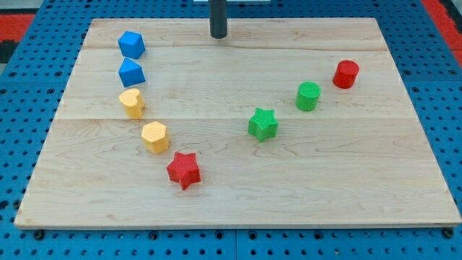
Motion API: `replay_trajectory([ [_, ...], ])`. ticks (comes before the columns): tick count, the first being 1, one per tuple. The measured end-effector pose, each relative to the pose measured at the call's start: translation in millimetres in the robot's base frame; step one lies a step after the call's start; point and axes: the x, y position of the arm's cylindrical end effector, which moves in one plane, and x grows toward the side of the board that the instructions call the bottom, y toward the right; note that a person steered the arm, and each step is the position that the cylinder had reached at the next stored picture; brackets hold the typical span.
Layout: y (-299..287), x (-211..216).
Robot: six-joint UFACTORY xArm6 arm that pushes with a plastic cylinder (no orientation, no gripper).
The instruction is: Move red star closer to green star
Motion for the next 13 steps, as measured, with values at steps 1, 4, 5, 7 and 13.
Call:
replay_trajectory([
  [1,6,0],
  [4,-64,132],
  [5,-115,116],
  [7,-139,124],
  [13,-128,198],
])
